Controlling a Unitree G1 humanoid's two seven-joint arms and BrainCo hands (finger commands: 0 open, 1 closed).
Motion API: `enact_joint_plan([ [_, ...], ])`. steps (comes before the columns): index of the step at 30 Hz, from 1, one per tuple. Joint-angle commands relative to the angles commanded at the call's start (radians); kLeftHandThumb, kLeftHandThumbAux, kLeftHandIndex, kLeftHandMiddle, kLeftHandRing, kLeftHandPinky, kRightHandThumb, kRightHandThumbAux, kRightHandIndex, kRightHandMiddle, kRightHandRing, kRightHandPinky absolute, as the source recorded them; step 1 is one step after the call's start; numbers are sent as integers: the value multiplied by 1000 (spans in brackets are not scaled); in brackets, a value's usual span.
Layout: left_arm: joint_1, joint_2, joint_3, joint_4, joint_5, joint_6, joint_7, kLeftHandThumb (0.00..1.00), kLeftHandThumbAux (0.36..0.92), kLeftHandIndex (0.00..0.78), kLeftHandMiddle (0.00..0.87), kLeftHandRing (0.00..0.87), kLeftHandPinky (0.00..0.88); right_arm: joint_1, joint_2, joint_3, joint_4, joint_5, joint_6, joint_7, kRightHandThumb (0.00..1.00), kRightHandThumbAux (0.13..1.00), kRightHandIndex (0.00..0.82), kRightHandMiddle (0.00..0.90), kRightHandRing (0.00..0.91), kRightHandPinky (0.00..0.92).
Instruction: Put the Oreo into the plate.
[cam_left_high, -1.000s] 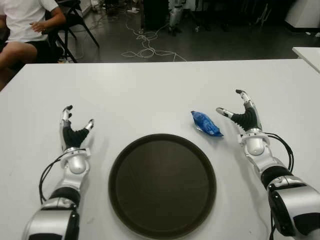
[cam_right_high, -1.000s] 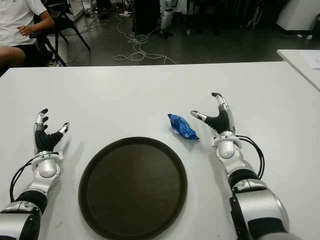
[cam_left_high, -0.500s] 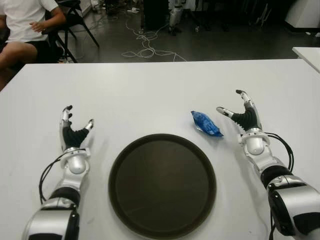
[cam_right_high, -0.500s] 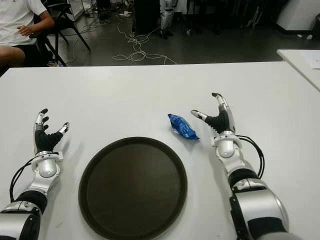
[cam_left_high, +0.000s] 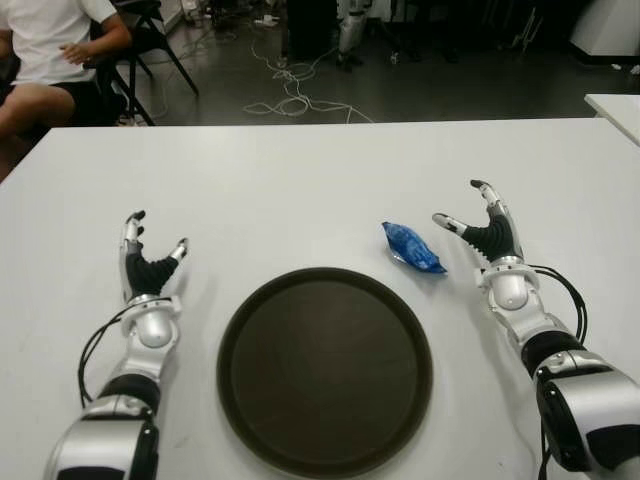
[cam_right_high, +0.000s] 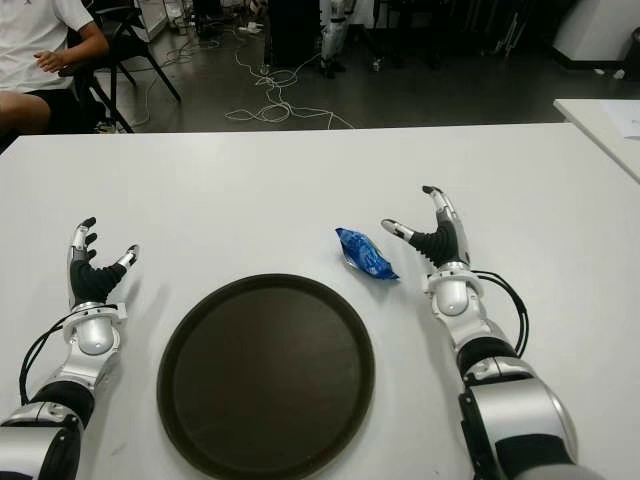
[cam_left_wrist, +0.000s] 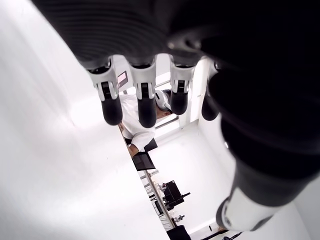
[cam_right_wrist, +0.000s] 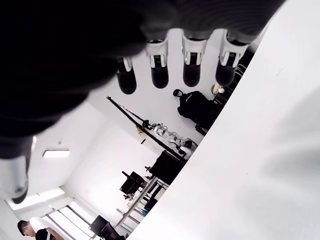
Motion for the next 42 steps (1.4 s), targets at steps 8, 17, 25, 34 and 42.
enact_joint_plan([
  [8, 0, 0, -1, -1, 1, -1, 0, 210, 792, 116, 73, 78, 95, 0, 1, -14, 2, 20, -2, 38, 0, 503, 0, 14, 4, 9],
  [17, -1, 0, -2, 2, 3, 1, 3, 203, 790, 119, 75, 77, 99, 0, -1, -15, 2, 14, 2, 39, 0, 502, 0, 16, 6, 4],
  [25, 0, -1, -1, 2, 0, -5, -1, 226, 784, 116, 85, 90, 110, 1, -5, -1, 1, -8, 0, 19, 0, 504, 0, 22, 23, 20],
  [34, 1, 1, 2, 4, -1, -8, 1, 229, 785, 126, 91, 96, 120, 4, -3, 13, -2, -16, -15, 19, 0, 464, 0, 10, 15, 17],
  [42, 3, 8, -10, 1, 21, 3, 23, 181, 794, 114, 107, 108, 111, 17, 6, 34, -23, -21, -57, 40, 0, 491, 0, 0, 0, 9],
])
